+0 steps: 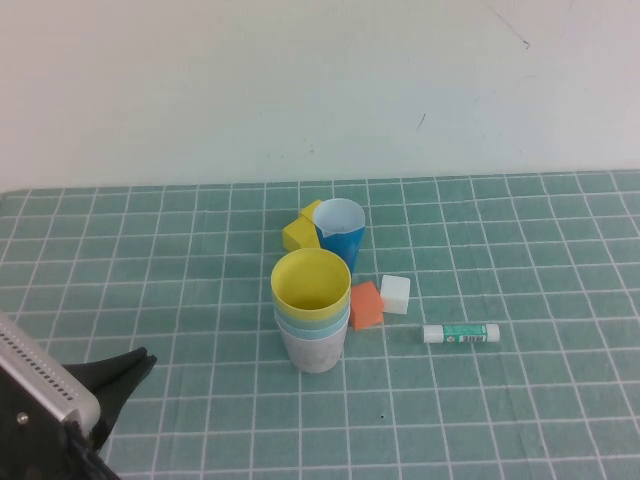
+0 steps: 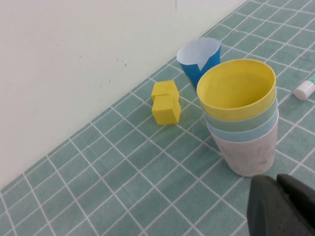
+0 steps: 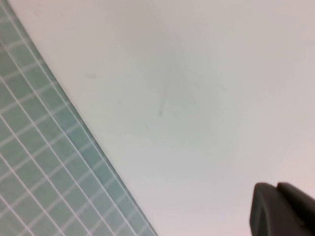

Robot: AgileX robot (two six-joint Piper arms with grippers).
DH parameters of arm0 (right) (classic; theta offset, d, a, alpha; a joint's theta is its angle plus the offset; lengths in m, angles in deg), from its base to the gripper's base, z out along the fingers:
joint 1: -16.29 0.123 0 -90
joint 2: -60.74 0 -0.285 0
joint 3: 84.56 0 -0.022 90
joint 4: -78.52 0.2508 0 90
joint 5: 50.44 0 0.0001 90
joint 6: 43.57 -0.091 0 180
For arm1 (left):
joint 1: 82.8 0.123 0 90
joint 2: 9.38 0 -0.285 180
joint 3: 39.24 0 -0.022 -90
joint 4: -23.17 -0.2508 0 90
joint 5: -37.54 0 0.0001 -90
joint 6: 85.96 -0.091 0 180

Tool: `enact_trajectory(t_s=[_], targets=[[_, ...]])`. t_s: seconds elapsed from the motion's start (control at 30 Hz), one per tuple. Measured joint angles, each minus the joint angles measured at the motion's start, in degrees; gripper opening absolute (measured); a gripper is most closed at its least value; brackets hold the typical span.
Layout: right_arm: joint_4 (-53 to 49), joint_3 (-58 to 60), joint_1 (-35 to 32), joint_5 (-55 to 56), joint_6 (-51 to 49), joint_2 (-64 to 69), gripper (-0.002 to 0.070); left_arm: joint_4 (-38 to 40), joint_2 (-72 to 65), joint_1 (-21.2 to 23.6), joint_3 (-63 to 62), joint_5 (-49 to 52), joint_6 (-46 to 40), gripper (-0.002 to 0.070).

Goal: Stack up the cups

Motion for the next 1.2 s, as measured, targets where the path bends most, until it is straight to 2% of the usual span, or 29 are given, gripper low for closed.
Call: enact_trajectory(t_s=[0.17, 0.37, 0.53, 0.8, 0.97, 1.2], targets=[[-4.43, 12.77, 0.00, 2.11, -4.75, -11.33, 0.0003, 0.00, 0.79, 0.00, 0.00, -0.50, 0.20, 0.0001], [-8.06, 37.91, 0.00, 12.87, -14.04, -28.30, 0.0002, 0.00, 3.44, 0.00, 0.00, -0.34, 0.20, 0.0001], [-11.12, 59.55, 0.00, 20.78, -24.56, -39.66, 0.0001, 0.00, 4.08, 0.00, 0.00, 1.21, 0.20, 0.0001], [-11.48, 87.76, 0.00, 30.88, -41.41, -52.18, 0.0001, 0.00, 4.08, 0.00, 0.00, 4.01, 1.25, 0.0001], [-9.60, 99.31, 0.00, 34.50, -49.57, -58.27, 0.0001, 0.14, 4.08, 0.00, 0.00, 4.92, 2.43, 0.0000], [-5.95, 104.28, 0.00, 34.85, -51.74, -60.26, 0.0000, 0.89, 3.97, 0.00, 0.00, 5.29, 6.42, 0.0000]])
